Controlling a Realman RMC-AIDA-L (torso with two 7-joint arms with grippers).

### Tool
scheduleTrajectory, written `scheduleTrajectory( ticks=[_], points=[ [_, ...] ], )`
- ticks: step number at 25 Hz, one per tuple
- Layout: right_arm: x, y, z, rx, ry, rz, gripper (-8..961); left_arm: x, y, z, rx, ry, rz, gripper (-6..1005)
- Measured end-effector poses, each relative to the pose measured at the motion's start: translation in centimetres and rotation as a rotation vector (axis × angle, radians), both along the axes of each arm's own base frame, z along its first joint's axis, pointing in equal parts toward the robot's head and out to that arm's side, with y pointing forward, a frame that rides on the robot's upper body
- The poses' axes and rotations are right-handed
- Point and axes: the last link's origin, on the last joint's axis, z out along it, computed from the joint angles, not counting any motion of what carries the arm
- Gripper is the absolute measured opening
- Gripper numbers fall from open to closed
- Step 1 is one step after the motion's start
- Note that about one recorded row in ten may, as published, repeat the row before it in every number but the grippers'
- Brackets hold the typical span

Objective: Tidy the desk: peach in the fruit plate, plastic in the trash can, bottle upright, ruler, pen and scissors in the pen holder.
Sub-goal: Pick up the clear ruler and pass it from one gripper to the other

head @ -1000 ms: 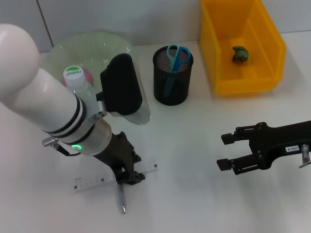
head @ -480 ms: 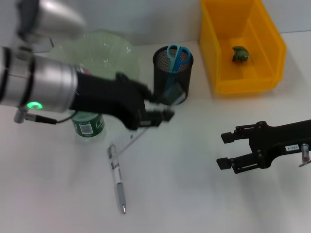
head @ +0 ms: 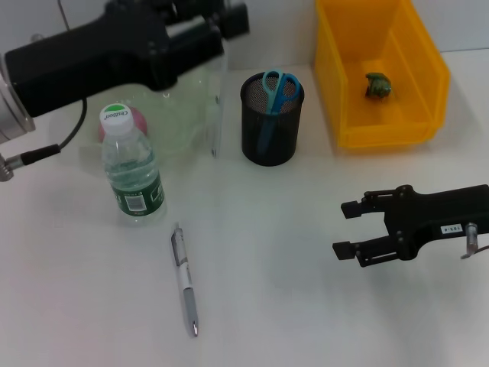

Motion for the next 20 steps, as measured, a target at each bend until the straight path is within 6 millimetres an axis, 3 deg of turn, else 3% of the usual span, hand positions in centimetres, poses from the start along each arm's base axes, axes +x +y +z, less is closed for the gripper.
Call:
scheduleTrajectory(
  ticks=[8,13,15,20],
  points=[
    [0.0,0.1,-0.2,0.023,0.005,0.008,814,-0.9,0.6,-2.2,0.147,-0.074,0.065,402],
    [0.2,0.1,0.1,0.108,0.051,0.013,814,-1.3,0.5,-5.9,0.228,-0.092,0.091,403],
    [0.4,-0.1,0.2,0.154,0.083,0.026,814,-1.4,0.4,-6.5,0.238,-0.093,0.096,403],
    [0.7,-1.2,-0.8,0.259,0.215,0.057,814,-1.0,-0.6,-10.4,0.362,-0.112,0.133,403]
  ],
)
